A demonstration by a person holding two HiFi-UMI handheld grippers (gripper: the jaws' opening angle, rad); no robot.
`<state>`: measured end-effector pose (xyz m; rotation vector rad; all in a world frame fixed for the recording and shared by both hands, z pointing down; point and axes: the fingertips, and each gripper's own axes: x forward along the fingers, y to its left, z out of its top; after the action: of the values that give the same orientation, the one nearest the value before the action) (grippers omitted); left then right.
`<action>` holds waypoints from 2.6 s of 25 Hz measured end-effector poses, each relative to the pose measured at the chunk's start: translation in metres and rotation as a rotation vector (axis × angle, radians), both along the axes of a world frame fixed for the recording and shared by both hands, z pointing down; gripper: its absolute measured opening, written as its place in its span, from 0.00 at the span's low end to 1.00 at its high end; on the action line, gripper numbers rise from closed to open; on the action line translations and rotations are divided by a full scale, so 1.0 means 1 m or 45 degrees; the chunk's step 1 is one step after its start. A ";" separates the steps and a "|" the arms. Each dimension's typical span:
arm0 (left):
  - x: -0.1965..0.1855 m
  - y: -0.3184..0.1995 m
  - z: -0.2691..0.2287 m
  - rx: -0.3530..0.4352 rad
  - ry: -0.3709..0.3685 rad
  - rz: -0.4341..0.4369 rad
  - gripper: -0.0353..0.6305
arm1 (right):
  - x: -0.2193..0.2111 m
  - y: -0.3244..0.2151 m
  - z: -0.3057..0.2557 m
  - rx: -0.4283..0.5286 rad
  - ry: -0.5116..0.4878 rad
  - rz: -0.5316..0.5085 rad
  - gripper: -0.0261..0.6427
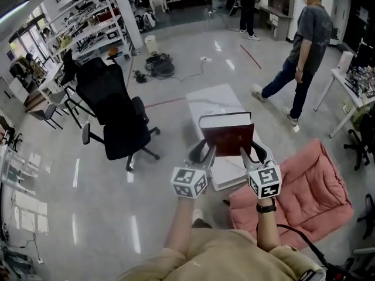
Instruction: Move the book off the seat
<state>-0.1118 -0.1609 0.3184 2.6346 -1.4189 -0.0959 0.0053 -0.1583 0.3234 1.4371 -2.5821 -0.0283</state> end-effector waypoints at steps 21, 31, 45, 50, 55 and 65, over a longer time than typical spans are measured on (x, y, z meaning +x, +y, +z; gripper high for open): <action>-0.199 -0.182 -0.019 0.081 0.079 0.035 0.26 | -0.194 -0.178 -0.019 0.041 -0.044 -0.037 0.22; -0.201 -0.347 -0.009 0.062 0.051 0.033 0.24 | -0.195 -0.349 -0.012 0.044 -0.067 -0.063 0.23; -0.139 -0.543 0.070 -0.162 0.019 0.150 0.23 | -0.134 -0.538 0.056 -0.135 0.000 -0.009 0.22; -0.130 -0.598 0.148 -0.344 0.007 0.221 0.23 | -0.125 -0.589 0.130 -0.328 0.026 0.047 0.22; -0.113 -0.651 0.249 -0.558 -0.024 0.313 0.21 | -0.108 -0.642 0.229 -0.569 0.033 0.066 0.22; -0.103 -0.675 0.483 -1.132 0.001 0.363 0.18 | -0.098 -0.685 0.459 -1.102 0.104 -0.006 0.22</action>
<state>-0.2145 -0.8354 0.8013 2.0233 -0.7802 0.4556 -0.0929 -0.8435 0.7825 1.0447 -2.0754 0.8843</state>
